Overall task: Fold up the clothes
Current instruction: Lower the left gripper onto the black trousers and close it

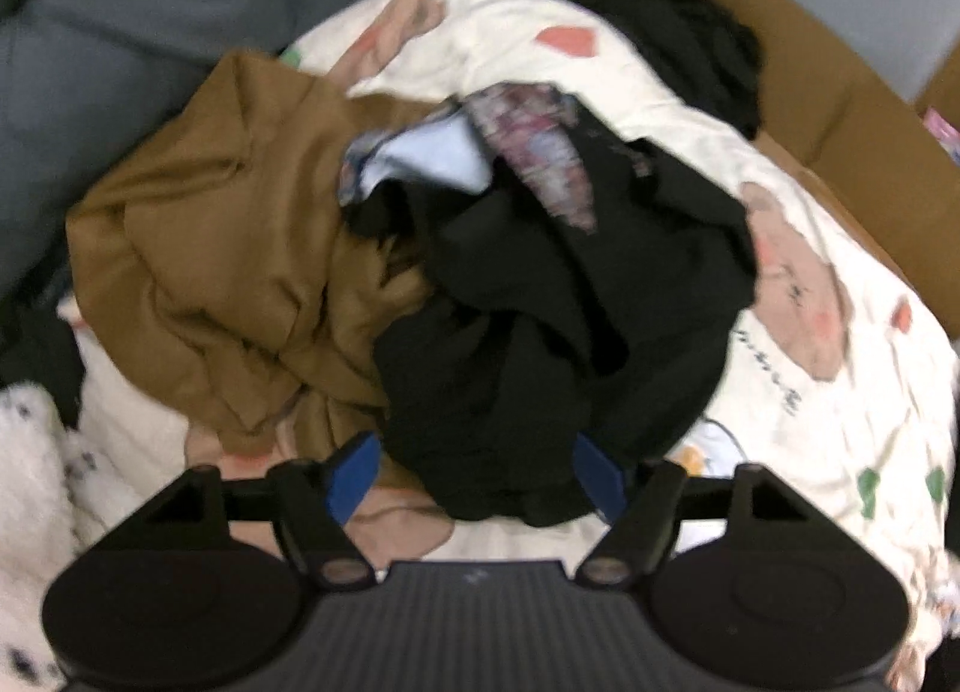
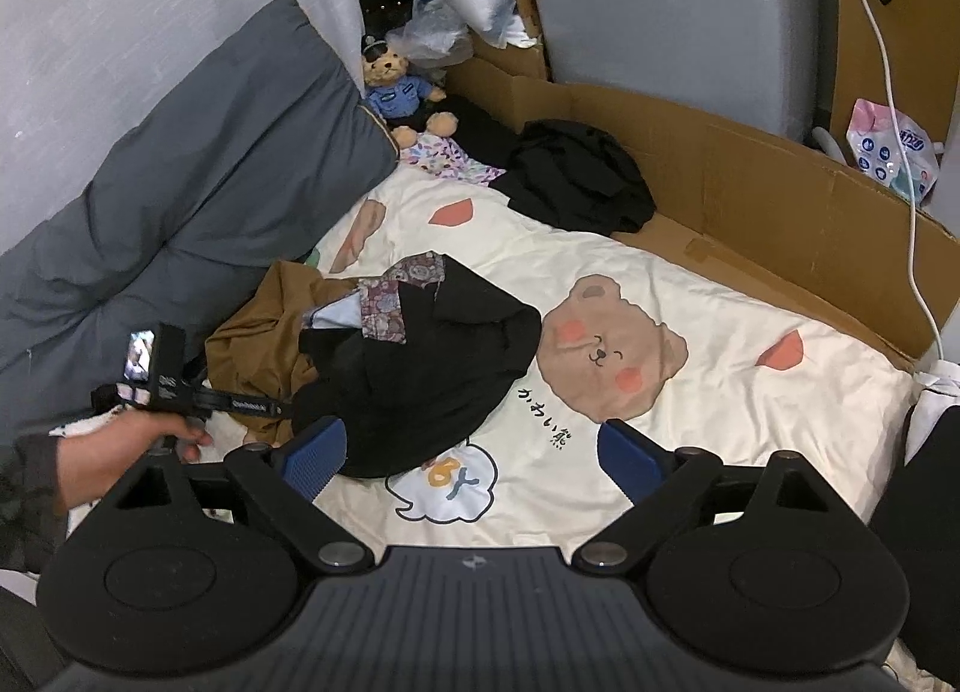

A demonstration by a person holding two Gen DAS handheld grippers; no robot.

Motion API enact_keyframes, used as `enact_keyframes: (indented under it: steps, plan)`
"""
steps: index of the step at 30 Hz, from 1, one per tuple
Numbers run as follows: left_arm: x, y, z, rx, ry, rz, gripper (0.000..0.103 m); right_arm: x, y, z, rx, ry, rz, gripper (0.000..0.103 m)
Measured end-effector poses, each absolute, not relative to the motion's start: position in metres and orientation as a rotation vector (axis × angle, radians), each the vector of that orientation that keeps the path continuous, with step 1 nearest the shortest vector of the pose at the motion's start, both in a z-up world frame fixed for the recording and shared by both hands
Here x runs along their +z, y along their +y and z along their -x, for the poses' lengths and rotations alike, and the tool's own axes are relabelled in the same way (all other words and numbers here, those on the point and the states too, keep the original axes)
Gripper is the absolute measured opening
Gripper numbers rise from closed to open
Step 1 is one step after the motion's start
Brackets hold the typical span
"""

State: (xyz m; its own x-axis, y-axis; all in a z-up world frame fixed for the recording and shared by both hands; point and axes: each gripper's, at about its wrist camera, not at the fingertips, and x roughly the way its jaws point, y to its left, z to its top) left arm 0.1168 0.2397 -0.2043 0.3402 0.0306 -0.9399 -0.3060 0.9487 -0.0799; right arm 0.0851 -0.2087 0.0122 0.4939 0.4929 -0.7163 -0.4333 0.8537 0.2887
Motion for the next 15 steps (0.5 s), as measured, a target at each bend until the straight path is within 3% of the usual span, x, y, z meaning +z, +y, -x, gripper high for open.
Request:
enact_keyframes:
  steps: [9,12,15]
  plan:
    - [-0.251,0.242,-0.134,0.178,1.240,0.217,0.073,0.002,-0.206,-0.092,0.572,0.924,-0.063,0.095]
    - [-0.265,0.235,-0.141,0.124,1.263,0.235,0.061,0.000,-0.206,-0.092,0.569,0.930,-0.056,0.095]
    - [-0.271,0.228,-0.144,0.102,1.272,0.217,0.038,-0.002,-0.206,-0.091,0.564,0.922,-0.020,0.095]
